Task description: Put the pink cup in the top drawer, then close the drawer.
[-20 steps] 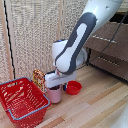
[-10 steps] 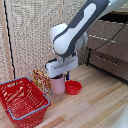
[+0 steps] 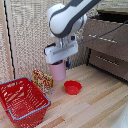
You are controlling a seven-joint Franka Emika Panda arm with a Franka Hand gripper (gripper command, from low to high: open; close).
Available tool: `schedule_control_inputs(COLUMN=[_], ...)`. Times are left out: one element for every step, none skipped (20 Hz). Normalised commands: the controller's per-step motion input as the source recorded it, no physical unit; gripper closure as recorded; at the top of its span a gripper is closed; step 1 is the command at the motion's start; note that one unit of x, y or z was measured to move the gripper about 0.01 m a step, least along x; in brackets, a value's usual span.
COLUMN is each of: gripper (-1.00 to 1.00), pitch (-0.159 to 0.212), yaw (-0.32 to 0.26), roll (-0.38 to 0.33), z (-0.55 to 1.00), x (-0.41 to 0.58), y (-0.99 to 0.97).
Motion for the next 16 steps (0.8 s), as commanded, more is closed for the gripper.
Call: schedule_control_inputs(gripper=[1.0,1.0,1.0,1.0,1.0,1.0,1.0,1.0,1.0,1.0,1.0,1.0,1.0,1.0,1.0,1.0], pitch=[0.006,0.0,0.0,0.0,0.0,0.0,0.0,0.0,-0.003,-0.01,-0.017,-0.015,-0.009,-0.007,-0.001,0.0], yaw=[0.003,0.004,0.005,0.003,0.01,0.005,0.004,0.004,0.004,0.007,0.012,0.013,0.014,0.015,0.016,0.018], roll=[0.015,0.015,0.02,0.021,0.024,0.021,0.019,0.011,0.007,0.005,0.0,0.0,0.0,0.0,0.0,0.0], z=[0.85,0.88,0.89,0.91,0.92,0.93,0.94,0.95,0.93,0.92,0.9,0.88,0.87,0.87,0.87,0.87], x=[0.426,0.429,0.417,0.414,0.394,0.409,0.409,0.406,0.411,0.429,0.429,0.434,0.451,0.44,0.437,0.46], y=[-0.08,-0.1,-0.11,-0.13,-0.15,-0.17,-0.19,-0.2,-0.21,-0.24,-0.25,-0.27,-0.28,-0.3,-0.32,-0.32])
